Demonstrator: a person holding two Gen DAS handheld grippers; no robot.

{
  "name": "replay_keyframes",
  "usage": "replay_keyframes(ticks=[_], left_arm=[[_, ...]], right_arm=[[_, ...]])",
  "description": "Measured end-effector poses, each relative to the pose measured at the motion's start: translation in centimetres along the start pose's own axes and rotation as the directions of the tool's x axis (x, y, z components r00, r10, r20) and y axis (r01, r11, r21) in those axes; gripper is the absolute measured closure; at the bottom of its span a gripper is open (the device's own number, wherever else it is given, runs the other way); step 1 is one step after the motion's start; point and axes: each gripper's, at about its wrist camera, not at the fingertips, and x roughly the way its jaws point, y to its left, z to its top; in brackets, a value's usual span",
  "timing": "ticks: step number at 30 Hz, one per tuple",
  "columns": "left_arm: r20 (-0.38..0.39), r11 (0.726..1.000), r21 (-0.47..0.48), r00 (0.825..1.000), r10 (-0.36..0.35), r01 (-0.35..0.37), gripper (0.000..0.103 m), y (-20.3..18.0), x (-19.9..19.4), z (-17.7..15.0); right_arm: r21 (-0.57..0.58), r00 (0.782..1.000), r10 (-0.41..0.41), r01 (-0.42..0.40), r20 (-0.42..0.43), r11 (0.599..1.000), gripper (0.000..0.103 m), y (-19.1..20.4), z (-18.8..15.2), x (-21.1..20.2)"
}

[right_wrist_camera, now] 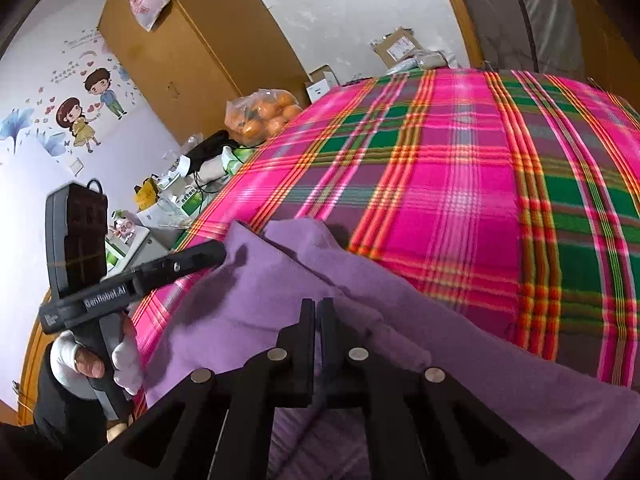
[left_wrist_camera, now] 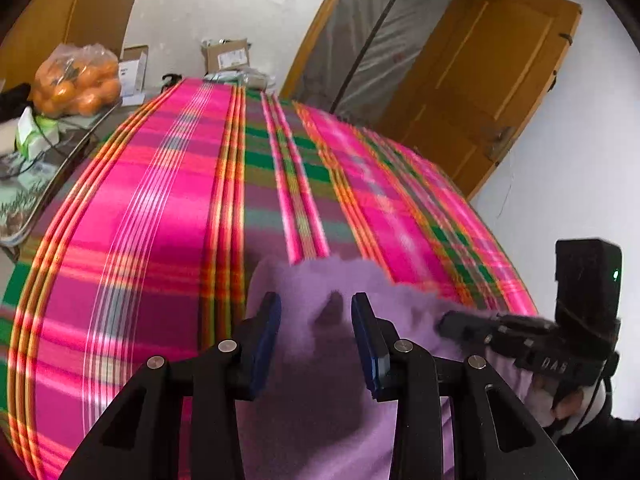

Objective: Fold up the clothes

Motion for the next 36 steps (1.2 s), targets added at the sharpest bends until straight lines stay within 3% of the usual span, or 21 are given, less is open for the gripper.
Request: replay_keyframes(ticks=[7, 17, 20, 26, 31, 36], left_arm=[[-0.034, 0.996, -0.086, 0.999, -0.011, 0.008, 0.065, 2.1, 3.1, 0.9], [-0.016, 0.978, -0.210, 1.000, 0.010, -0.013, 0.070, 3.9, 3.0, 0.5], [0.025, 0.987, -0.152, 0.998, 0.049, -0.045, 0.070, 2.6, 1.0, -0.1], [0.108, 0.999, -0.018, 0.993, 0.041, -0.040, 0.069, -0.9, -3.8, -3.4], [0.092, 0.997, 0.067, 0.995, 0.040, -0.046, 0.069, -3.5, -5.6, -8.0], [0.066, 0.992, 0.124, 0.998, 0.021, -0.029, 0.069, -5.9, -6.9, -11.9]], right_arm=[[0.015, 1.000, -0.010, 0.011, -0.023, 1.000, 0.103, -0.6, 0.1, 1.6], [0.080, 0.999, 0.041, -0.041, -0.004, 0.996, 0.103, -2.0, -0.6, 1.3], [0.080, 1.000, 0.025, -0.026, 0.018, 0.996, 0.102, -1.6, -0.9, -0.1], [-0.050, 0.996, 0.058, -0.055, 0.063, 0.997, 0.096, 0.4, -3.2, -3.9], [-0.202, 0.997, 0.071, -0.062, 0.037, 0.977, 0.089, 3.2, -6.9, -5.5], [-0.283, 1.000, 0.027, -0.025, 0.003, 0.959, 0.085, 4.5, -9.5, -5.6]])
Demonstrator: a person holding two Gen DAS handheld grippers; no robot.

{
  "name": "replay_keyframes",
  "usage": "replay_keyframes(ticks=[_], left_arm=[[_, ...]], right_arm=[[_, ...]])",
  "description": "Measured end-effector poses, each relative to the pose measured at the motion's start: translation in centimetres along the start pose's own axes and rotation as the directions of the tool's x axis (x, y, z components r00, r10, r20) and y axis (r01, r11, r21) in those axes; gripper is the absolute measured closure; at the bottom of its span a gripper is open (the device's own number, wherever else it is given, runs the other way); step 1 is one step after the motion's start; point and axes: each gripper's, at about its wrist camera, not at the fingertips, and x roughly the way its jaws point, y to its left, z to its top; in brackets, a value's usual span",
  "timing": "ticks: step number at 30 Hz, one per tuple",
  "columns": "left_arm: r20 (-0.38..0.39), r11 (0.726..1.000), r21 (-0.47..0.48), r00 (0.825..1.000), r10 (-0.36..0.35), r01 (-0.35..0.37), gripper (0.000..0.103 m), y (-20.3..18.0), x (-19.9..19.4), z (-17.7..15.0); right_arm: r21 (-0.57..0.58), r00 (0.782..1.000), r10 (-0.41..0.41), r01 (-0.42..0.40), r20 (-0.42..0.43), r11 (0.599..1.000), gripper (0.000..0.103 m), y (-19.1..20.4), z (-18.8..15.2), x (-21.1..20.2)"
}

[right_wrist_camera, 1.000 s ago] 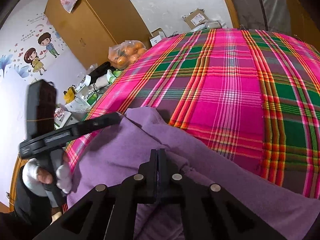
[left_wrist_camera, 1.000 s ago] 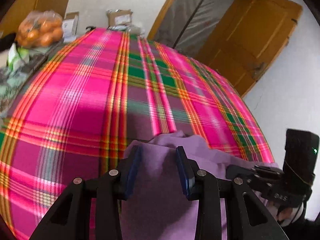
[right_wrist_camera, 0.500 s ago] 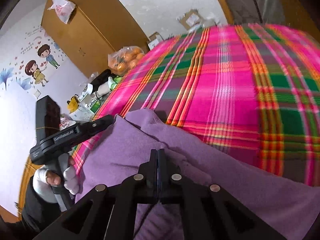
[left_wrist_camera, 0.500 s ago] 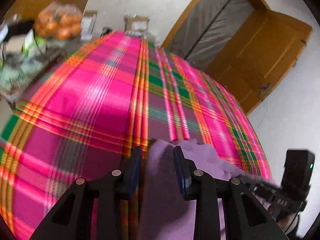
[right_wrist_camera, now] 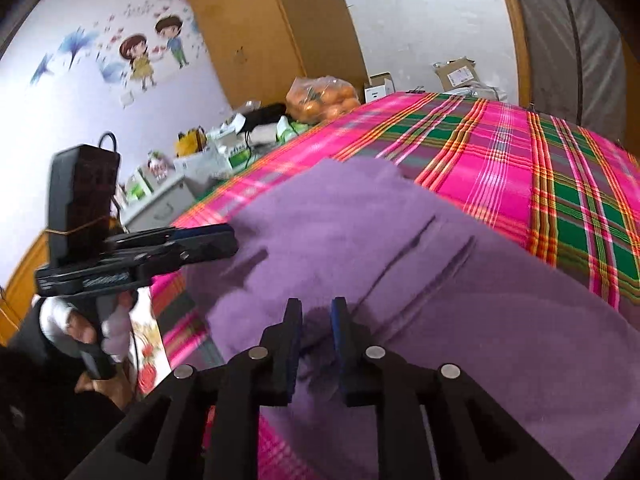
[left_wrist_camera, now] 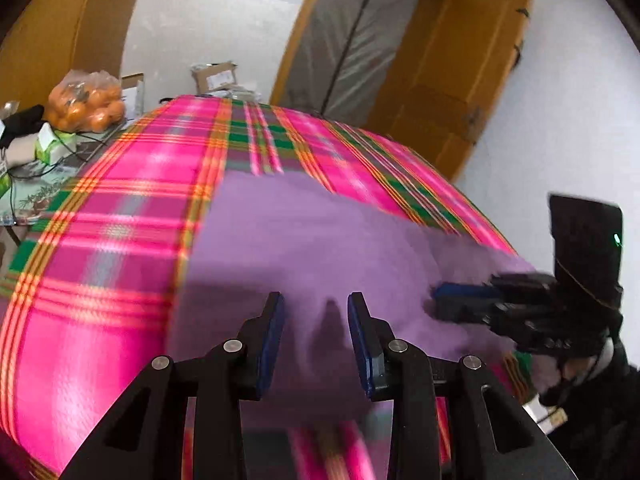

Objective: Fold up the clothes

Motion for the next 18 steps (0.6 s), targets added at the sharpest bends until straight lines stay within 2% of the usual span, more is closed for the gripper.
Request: replay_keyframes(ticks=[3, 7, 10, 14, 18], left_arm=[[-0.028, 0.997, 0.066, 0.999, 0.036, -0.034, 0.069, -1.6, 0.7, -1.5], [0.015, 0.978, 0.173, 0.993, 0.113, -0.114, 0.067, -3.3, 1.0, -2.7], [0.025, 0.977, 0.175, 0.993, 0.120, -0.122, 0.067, -3.5, 0.8, -3.0], [0.009, 0.987, 0.133, 0.995, 0.095, -0.095, 0.067, -2.8, -0.1, -3.1], [0.027, 0.988, 0.113, 0.994, 0.107, -0.109, 0.067, -2.1, -0.3, -1.5]], right_arm=[[-0.038, 1.000, -0.020, 0.020, 0.004, 0.999, 0.084, 0.4, -0.7, -0.1], [-0.062, 0.999, -0.039, 0.039, 0.012, 0.997, 0.084, 0.6, -1.0, -0.1], [-0.073, 0.999, -0.050, 0.051, 0.016, 0.996, 0.083, 0.7, -1.2, -0.1], [-0.073, 0.999, -0.052, 0.053, 0.008, 0.996, 0.082, 0.8, -1.3, -0.1], [-0.052, 1.000, -0.026, 0.025, -0.008, 0.998, 0.082, 0.3, -0.7, -0.4]])
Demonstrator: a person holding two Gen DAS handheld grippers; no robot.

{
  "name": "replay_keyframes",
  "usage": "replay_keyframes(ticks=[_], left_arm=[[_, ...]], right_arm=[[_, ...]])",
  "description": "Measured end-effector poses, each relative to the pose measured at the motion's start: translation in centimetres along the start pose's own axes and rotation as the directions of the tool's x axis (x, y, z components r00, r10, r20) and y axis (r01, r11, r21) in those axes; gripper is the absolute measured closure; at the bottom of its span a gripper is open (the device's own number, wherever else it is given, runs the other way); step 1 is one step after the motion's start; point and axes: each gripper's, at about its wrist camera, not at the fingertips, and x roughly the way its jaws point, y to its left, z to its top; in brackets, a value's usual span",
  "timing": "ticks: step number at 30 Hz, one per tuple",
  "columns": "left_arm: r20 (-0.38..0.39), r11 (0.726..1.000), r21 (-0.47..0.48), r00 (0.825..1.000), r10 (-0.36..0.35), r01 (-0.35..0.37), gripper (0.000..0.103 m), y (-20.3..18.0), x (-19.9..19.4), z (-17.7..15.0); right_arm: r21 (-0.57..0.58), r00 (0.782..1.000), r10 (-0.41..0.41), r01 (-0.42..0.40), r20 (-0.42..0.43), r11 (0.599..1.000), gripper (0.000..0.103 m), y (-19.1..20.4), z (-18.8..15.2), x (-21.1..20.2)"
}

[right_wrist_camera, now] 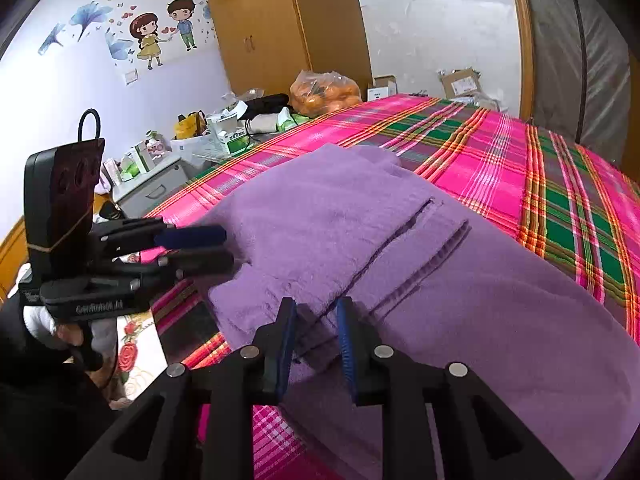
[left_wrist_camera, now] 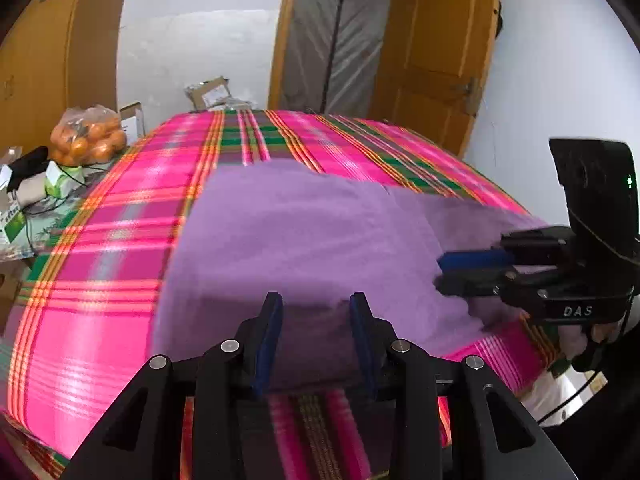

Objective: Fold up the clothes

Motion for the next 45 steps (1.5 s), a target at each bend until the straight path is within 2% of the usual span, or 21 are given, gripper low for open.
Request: replay_keyframes(ticks=[5, 8, 11, 14, 21, 26, 28, 37, 42, 45], left_arm=[[0.009, 0.998, -0.041, 0.999, 0.041, -0.040, 0.067, 1.6, 1.5, 3.5], [0.009, 0.995, -0.069, 0.998, 0.066, -0.066, 0.067, 2.3, 2.4, 4.7], [-0.030, 0.996, -0.067, 0.998, 0.060, -0.062, 0.067, 2.4, 3.5, 3.9], [-0.072, 0.996, -0.062, 0.996, 0.052, -0.057, 0.067, 2.4, 4.6, 2.9], [-0.019, 0.996, -0.062, 0.998, 0.055, -0.056, 0.067, 2.7, 4.4, 5.6], [-0.093, 0.995, -0.080, 0.994, 0.054, -0.061, 0.067, 3.8, 7.1, 6.1], [-0.105, 0.994, -0.090, 0.993, 0.045, -0.055, 0.067, 4.1, 7.6, 6.0], [-0.045, 0.992, -0.129, 0.999, -0.014, 0.008, 0.066, 3.5, 4.2, 4.5], [-0.020, 0.994, -0.103, 0.999, -0.049, 0.046, 0.066, 1.6, 2.1, 3.0], [-0.035, 0.995, -0.076, 0.997, -0.075, 0.072, 0.066, 0.4, 2.0, 2.1]], right_arm=[[0.058, 0.999, -0.003, 0.000, 0.050, 0.998, 0.082, -0.8, 2.3, 0.0], [0.102, 0.999, -0.023, 0.018, 0.044, 0.995, 0.082, -1.5, 3.2, 0.7], [0.126, 0.999, -0.040, 0.040, -0.007, 0.991, 0.082, -2.5, 3.1, 2.1], [0.143, 1.000, -0.016, 0.017, -0.007, 0.990, 0.082, -3.3, 2.9, 2.0], [0.185, 0.999, -0.028, 0.020, 0.043, 0.983, 0.082, -4.3, 5.2, 2.0], [0.216, 0.997, -0.071, 0.071, -0.008, 0.974, 0.082, -5.5, 5.8, 4.0], [0.257, 0.998, -0.057, 0.057, -0.008, 0.965, 0.084, -6.3, 5.5, 4.2], [0.301, 0.996, -0.062, 0.040, 0.065, 0.953, 0.084, -7.3, 4.0, 0.6], [0.274, 0.998, -0.027, 0.009, 0.062, 0.962, 0.084, -6.2, 2.1, -0.5], [0.248, 0.998, -0.008, -0.009, 0.068, 0.969, 0.084, -5.2, 1.6, -0.8]])
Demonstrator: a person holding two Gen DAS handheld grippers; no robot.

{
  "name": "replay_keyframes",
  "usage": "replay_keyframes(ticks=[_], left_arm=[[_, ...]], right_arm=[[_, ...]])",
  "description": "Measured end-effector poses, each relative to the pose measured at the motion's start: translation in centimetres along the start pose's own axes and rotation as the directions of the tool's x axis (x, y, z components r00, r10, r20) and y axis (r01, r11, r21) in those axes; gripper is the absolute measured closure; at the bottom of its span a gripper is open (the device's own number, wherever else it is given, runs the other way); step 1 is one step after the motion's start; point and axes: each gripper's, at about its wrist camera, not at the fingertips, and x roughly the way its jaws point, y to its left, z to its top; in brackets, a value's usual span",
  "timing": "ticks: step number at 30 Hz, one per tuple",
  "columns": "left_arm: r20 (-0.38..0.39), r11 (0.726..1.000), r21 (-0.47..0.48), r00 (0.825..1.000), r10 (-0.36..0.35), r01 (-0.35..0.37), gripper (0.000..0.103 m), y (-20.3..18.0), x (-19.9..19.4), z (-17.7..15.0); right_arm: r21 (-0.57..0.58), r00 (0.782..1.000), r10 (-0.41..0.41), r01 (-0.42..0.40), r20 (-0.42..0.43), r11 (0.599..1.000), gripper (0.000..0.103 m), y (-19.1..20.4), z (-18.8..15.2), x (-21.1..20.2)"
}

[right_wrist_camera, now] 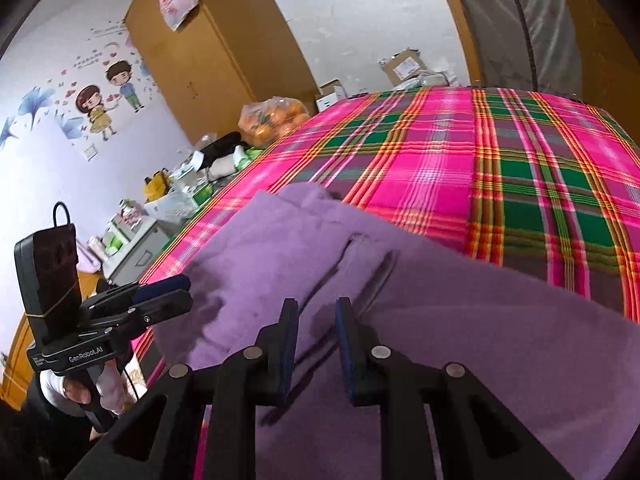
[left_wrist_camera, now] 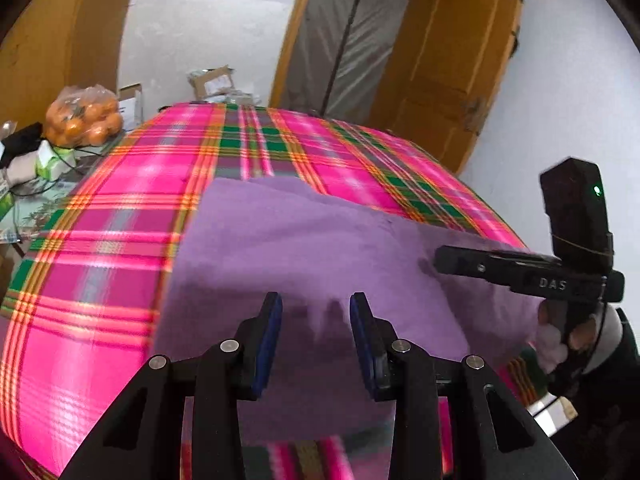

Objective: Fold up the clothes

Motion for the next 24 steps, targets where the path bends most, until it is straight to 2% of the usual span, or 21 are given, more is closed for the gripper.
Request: replay_keyframes(ticks=[3, 7, 9, 14, 17, 20, 24], left_arm=[[-0.028, 0.999, 0.028, 0.999, -0.017, 0.018, 0.066, -1.0, 0.3, -1.0], [-0.022, 0.995, 0.097, 0.999, 0.037, -0.034, 0.066, -2.2, 0.8, -2.0], [-0.024, 0.994, 0.100, 0.999, 0.041, -0.039, 0.066, -2.4, 0.6, -2.0], [-0.016, 0.995, 0.095, 0.999, 0.039, -0.037, 0.066, -2.3, -0.1, -1.9], [-0.028, 0.995, 0.092, 0.999, 0.039, -0.036, 0.066, -2.2, 0.2, -2.1], [-0.009, 0.996, 0.086, 1.000, 0.029, -0.028, 0.066, -2.0, -0.2, -1.8], [0.024, 0.996, 0.048, 0.997, 0.074, -0.076, 0.066, -0.2, -1.0, -1.1]], right_arm=[[-0.038, 1.000, 0.022, -0.022, 0.001, 0.999, 0.084, 0.9, -0.6, -0.4], [-0.088, 0.999, 0.013, -0.016, -0.037, 0.996, 0.084, 1.7, -1.4, 0.2], [-0.101, 0.999, -0.010, 0.005, -0.050, 0.995, 0.083, 1.9, -1.7, 0.6], [-0.096, 0.999, 0.001, -0.005, -0.037, 0.995, 0.083, 1.9, -2.0, -0.1], [-0.072, 0.998, 0.001, -0.006, -0.066, 0.997, 0.083, 1.6, -2.4, 0.4], [-0.035, 0.998, 0.013, -0.015, -0.055, 0.999, 0.083, 1.0, -2.3, 0.1], [0.083, 0.999, 0.023, -0.020, -0.040, 0.996, 0.082, -0.8, -1.3, 0.1]])
